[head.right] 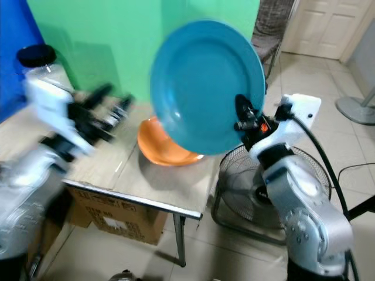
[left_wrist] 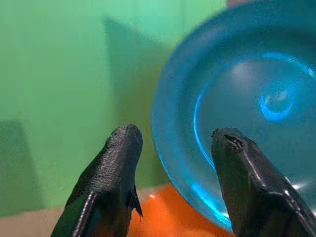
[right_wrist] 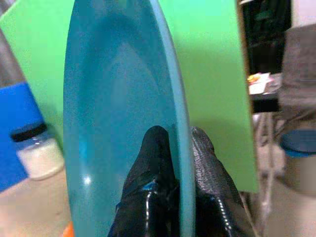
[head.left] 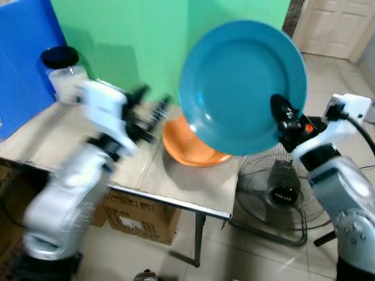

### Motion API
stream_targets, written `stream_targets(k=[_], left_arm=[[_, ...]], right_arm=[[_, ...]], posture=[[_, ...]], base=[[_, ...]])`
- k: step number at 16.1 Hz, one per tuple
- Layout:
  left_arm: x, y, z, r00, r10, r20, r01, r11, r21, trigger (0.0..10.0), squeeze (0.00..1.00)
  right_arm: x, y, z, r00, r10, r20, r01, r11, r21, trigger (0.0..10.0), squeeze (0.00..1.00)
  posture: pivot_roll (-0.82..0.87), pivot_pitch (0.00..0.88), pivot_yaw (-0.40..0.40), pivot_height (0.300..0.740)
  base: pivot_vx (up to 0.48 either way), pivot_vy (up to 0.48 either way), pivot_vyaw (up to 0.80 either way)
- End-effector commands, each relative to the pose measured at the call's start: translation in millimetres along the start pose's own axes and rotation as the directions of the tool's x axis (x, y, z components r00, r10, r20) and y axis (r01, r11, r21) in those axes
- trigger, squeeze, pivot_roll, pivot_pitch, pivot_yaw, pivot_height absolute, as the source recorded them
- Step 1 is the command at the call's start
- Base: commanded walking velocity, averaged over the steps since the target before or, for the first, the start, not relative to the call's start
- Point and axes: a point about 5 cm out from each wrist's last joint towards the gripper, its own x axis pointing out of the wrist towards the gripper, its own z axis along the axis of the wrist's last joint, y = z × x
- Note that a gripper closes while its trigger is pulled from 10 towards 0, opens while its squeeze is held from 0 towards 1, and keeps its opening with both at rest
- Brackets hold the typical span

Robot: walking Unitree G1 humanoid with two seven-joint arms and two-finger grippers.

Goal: Setting the table

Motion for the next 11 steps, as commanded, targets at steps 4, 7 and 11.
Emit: stream_targets(k=[4,7,11], left_arm=[[0.0,2.8,-10,0.994,0.112,-0.011,-0.111,0.993,0.042,10.0,0.0],[-2.3,7.9,-6,0.988,0.157,-0.001,-0.156,0.986,0.055,10.0,0.0],[-5.3,9.6,-10,0.986,0.162,-0.028,-0.158,0.981,0.112,10.0,0.0]], right_arm=[[-2.1,0.0,10,0.99,-0.096,0.106,0.108,0.988,-0.108,10.0,0.0],[-0.6,-0.2,11,0.986,-0.103,0.131,0.114,0.99,-0.081,10.0,0.0],[-0.2,3.1,4,0.992,-0.081,0.094,0.086,0.995,-0.05,10.0,0.0]], posture=[[0.09,0.0,0.034,0.74],[0.09,0.0,0.028,0.74],[0.1,0.0,0.023,0.74]], base=[[0.0,0.0,-0.8],[0.0,0.0,-0.8],[0.0,0.0,-0.8]])
